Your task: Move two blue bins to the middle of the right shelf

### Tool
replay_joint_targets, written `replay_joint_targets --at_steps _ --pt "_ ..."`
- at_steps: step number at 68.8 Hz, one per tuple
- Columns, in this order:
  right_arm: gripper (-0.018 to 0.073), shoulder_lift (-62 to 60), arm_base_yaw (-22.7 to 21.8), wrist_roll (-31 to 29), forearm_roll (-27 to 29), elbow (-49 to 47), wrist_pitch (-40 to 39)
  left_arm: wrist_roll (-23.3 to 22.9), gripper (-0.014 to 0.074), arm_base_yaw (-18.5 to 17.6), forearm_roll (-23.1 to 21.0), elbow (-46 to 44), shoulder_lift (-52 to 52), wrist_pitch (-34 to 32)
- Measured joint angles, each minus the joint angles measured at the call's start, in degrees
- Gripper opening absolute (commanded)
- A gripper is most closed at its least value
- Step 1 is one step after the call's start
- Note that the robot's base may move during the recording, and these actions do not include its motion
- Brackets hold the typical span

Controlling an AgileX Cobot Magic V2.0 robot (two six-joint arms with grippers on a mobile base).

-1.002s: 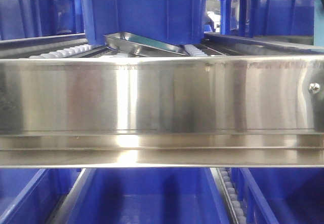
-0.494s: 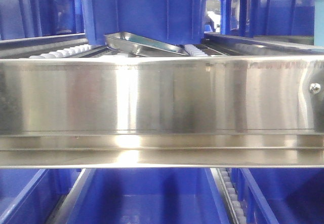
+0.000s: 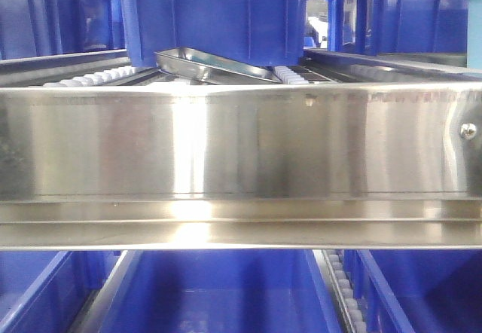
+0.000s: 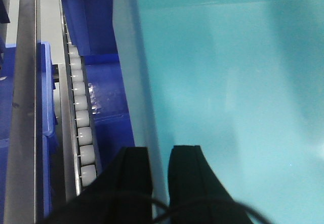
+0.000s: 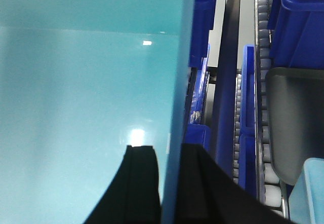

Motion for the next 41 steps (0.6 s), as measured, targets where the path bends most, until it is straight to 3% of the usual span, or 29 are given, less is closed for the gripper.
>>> replay_joint_targets --at_steps 41 --pt "-0.0153 0.0 0.0 -0.11 0.0 0.0 -0.18 0.0 -0.0111 0.0 0.0 0.0 0.0 0.0"
